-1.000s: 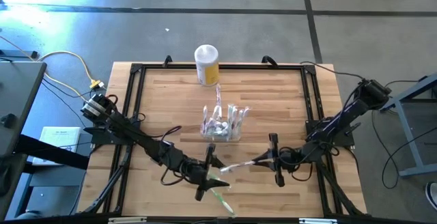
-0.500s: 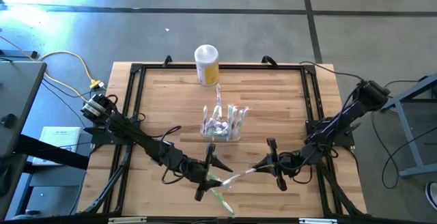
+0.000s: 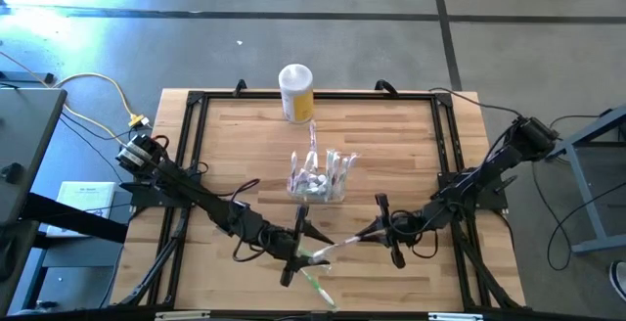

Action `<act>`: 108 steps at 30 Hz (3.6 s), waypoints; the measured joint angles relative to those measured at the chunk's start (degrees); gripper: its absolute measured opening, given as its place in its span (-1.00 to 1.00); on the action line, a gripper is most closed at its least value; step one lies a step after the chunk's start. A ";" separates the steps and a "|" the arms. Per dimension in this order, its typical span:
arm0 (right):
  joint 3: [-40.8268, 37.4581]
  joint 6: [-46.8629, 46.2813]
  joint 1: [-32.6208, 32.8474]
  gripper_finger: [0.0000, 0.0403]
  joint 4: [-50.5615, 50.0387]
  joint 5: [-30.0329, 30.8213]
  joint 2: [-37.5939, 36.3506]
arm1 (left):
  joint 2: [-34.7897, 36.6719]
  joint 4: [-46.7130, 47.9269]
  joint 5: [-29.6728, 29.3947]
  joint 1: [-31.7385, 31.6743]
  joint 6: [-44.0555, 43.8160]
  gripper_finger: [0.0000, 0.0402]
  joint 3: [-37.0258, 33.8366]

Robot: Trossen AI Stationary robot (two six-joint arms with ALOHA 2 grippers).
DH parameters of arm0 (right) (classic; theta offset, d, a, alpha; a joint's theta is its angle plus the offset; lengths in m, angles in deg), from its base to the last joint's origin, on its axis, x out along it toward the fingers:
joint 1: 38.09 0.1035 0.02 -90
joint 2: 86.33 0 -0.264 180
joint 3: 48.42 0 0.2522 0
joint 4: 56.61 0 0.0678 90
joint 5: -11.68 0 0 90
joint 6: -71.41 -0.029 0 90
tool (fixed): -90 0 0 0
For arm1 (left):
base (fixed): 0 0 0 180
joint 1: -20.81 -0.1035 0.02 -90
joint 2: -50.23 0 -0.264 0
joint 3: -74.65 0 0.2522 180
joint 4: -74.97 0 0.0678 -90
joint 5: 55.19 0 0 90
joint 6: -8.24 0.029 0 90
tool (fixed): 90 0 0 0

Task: Pick & Place toothbrushing station
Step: Put the purple toothbrush into the transparent organizer

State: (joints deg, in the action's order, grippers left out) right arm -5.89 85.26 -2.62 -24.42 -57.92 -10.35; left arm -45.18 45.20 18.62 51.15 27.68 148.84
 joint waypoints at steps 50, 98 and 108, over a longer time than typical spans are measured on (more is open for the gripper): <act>0.00 0.55 4.80 0.20 -1.49 30.91 1.93 | 6.74 16.99 -28.85 4.77 -3.82 -0.96 -0.01; 0.00 -0.55 4.86 0.26 -2.40 28.51 1.93 | 14.23 64.53 -9.26 -19.62 -54.27 -0.94 -4.69; 0.00 -0.55 4.91 0.26 -2.54 28.50 1.93 | 11.99 64.08 -8.55 -20.95 -54.77 -0.64 -4.72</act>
State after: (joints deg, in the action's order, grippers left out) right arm -5.89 84.71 2.29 -26.96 -29.42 -8.42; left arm -33.19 109.28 10.07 30.20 -27.09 144.13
